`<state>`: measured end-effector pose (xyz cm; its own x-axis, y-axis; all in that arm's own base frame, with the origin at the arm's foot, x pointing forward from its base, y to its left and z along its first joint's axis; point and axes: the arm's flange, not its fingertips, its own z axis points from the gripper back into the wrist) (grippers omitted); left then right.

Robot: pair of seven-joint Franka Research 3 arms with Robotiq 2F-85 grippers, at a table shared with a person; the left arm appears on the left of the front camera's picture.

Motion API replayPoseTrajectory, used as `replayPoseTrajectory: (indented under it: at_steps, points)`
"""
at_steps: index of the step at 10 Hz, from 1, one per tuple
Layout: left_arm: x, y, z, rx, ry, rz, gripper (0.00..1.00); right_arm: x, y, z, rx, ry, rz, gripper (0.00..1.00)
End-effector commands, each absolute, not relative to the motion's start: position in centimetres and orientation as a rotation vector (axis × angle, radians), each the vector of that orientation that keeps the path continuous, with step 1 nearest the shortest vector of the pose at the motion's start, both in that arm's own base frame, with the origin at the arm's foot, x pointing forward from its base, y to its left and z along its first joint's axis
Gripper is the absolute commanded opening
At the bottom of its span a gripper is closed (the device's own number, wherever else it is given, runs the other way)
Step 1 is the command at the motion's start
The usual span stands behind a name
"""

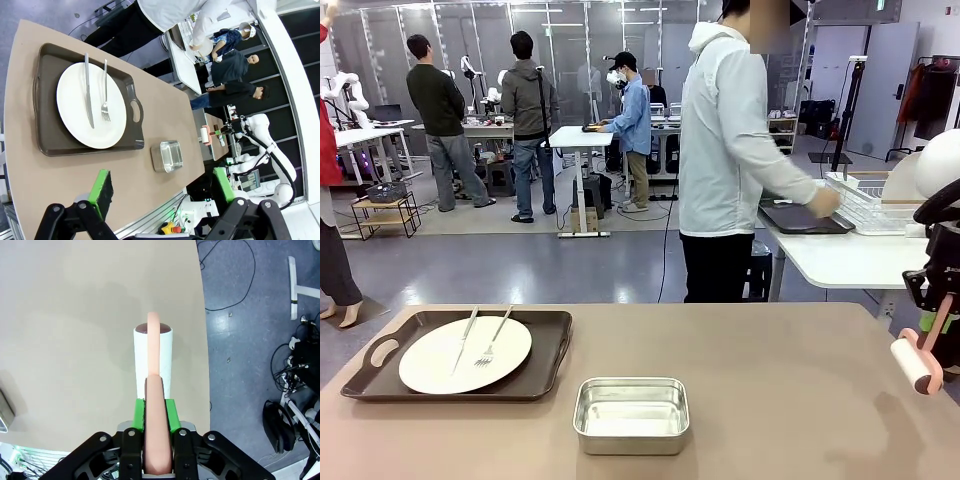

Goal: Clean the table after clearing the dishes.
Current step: Place the Lint Roller back on top of the Airtight Container.

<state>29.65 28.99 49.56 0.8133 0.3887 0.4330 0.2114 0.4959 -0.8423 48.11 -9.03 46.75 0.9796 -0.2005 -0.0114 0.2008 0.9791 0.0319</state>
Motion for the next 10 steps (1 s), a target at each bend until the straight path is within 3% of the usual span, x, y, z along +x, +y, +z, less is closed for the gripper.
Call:
replayPoseTrajectory:
  at_steps: [1,4,7,10]
  points:
    - [29.5,29.1,49.8,-1.071,-0.652,0.109,1.0,48.1,-9.0,47.1,0.036,-0.004,-0.204,0.2]
    - [29.5,29.1,49.8,-1.071,-0.652,0.109,1.0,48.1,-9.0,46.7,0.033,0.008,-0.202,0.2]
    - [29.5,29.1,49.8,-1.071,-0.652,0.109,1.0,48.1,-2.2,52.2,-0.006,-0.117,0.129,0.2]
    - [29.5,29.1,49.8,-1.071,-0.652,0.109,1.0,47.4,7.1,56.6,0.002,-0.089,0.556,0.2]
